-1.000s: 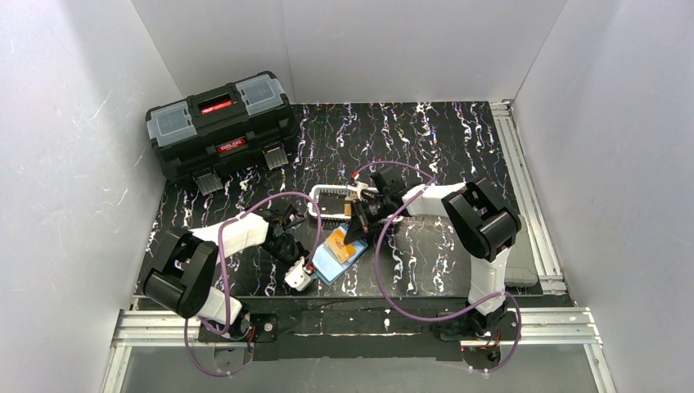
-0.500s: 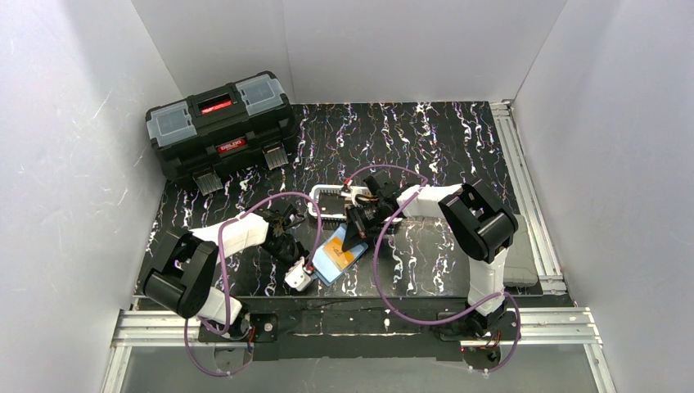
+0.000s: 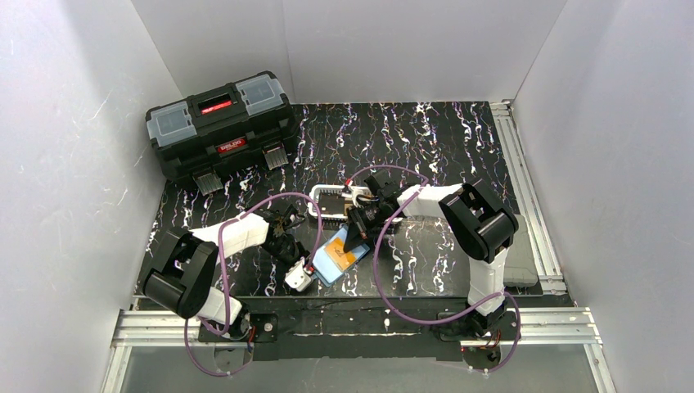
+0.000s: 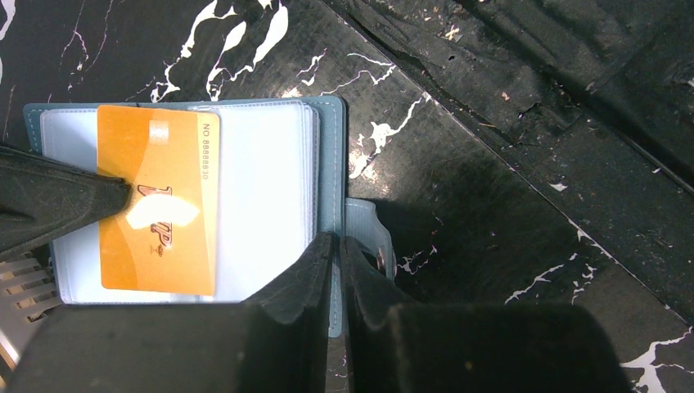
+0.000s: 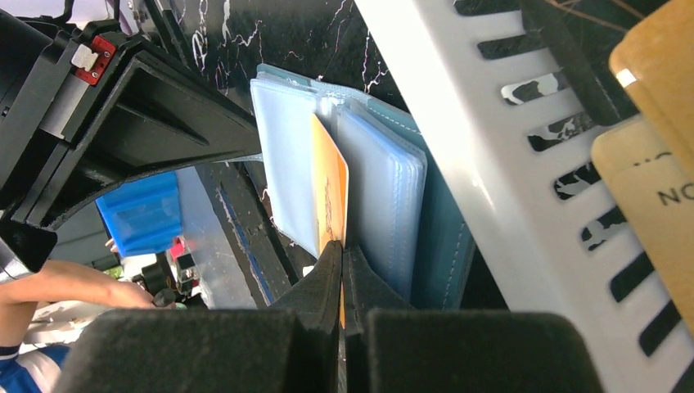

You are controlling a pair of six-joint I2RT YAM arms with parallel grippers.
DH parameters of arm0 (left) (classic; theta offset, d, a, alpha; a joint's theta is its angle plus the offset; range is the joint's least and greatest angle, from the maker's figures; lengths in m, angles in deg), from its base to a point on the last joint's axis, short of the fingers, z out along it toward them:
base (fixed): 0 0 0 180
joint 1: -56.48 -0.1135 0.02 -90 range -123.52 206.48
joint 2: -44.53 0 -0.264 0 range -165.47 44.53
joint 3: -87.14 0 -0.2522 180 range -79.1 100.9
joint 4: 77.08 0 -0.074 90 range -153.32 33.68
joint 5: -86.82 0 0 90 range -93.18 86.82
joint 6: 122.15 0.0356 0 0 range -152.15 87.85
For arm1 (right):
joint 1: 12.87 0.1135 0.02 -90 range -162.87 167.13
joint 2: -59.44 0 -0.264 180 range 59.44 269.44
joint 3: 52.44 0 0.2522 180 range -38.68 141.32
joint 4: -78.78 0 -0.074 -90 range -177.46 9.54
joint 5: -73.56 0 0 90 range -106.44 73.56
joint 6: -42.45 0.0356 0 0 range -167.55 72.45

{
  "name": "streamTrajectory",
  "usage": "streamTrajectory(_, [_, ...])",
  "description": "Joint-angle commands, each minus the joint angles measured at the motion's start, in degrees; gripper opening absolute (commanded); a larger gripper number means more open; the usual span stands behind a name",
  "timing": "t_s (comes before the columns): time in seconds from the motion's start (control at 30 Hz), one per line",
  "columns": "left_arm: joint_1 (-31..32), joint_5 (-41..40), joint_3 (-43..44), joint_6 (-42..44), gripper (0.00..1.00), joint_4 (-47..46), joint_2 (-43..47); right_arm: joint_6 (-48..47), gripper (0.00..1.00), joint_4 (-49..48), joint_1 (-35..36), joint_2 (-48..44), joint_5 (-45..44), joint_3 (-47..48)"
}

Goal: Put the credit cards into the card holder
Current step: Insert the credit card into the card holder.

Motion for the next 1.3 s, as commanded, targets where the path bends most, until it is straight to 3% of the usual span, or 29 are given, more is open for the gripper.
streamTrajectory(0.0, [0.5,-0.3,-0.91,12.6,0.06,1.8,0.48,-2.47,0.01,3.2,0.26,1.36,-0.99,2.38])
streamTrajectory(0.6, [0.68,0.07,-1.04,12.42,0.06,1.51,0.43,-5.49,0.01,8.99,5.4,2.67,-6.59,7.74])
streamTrajectory(0.8, [0.68,0.25,-1.32,12.13,0.06,0.65,0.64,-6.7,0.15,9.88,7.22,1.29,-9.25,8.11])
streamTrajectory(1.27, [0.68,1.34,-2.7,9.89,0.05,-4.53,1.58,-10.35,0.24,11.75,11.44,0.01,-11.63,9.99])
